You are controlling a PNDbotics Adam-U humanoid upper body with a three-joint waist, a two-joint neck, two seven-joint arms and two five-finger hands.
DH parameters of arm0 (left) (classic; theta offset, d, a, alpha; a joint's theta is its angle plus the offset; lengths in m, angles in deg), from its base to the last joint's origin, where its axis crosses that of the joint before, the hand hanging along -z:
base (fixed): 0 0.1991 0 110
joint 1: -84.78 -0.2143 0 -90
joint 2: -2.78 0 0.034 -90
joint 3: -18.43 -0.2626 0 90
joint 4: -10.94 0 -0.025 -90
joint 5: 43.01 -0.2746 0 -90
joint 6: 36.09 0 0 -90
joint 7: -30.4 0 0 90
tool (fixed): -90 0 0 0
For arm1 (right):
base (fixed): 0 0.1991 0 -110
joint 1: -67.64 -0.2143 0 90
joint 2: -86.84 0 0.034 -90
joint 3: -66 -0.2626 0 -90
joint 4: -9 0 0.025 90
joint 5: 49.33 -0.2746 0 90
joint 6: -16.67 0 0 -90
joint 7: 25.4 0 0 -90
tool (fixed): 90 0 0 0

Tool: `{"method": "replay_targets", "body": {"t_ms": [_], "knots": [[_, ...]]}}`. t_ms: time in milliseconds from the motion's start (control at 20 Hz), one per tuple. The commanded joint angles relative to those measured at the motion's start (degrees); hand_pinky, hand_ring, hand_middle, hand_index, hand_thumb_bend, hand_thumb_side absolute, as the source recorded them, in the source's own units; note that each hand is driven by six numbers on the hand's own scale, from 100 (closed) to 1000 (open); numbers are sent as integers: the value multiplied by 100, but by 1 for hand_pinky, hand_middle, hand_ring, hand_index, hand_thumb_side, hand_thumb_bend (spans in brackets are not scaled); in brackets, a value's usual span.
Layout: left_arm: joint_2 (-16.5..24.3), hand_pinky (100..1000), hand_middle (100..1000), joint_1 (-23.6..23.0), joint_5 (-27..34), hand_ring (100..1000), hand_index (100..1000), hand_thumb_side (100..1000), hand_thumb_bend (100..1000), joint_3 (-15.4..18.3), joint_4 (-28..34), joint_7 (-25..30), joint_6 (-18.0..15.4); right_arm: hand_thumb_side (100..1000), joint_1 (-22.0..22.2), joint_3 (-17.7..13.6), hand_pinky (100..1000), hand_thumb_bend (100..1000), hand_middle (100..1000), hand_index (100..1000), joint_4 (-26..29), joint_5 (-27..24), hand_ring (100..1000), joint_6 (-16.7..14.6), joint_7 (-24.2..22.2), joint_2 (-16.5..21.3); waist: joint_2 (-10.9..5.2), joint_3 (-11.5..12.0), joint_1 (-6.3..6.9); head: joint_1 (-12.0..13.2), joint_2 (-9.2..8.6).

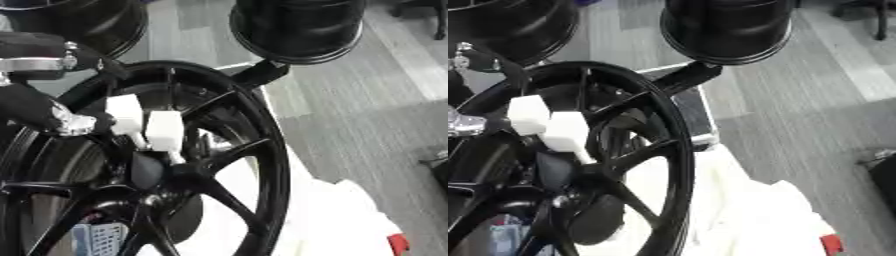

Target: Pull the pin out of the wheel hub.

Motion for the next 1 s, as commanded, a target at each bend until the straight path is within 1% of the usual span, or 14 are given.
{"method": "replay_targets", "body": {"t_ms": [50,200,400,550,750,1000], "knots": [[219,955,758,4,46,896,951,804,330,131,96,-78,101,567,-48,-48,772,100,531,697,103,-69,602,17,11,54,-68,-8,-14,-17,-5],[222,938,743,-53,9,885,946,808,326,129,91,-252,284,569,-64,-50,772,100,530,696,103,-82,600,30,12,26,-47,-14,-8,-20,-6],[220,937,740,-125,-34,884,945,824,325,113,78,-457,519,571,-81,-52,771,100,528,695,103,-102,598,39,16,1,-23,-29,-6,-31,-4],[214,949,752,-164,-65,895,949,808,331,115,77,-574,641,572,-87,-55,771,100,527,694,103,-112,597,39,19,-14,-8,-38,-10,-32,-8],[194,960,770,-186,-141,910,952,812,330,116,57,-685,698,574,-88,-53,771,100,525,694,103,-121,596,52,13,-45,13,-46,-15,-30,-22],[170,961,774,-185,-136,912,957,825,333,98,46,-632,669,575,-96,-55,771,100,524,693,103,-127,595,66,16,-71,32,-51,-18,-19,-27]]}}
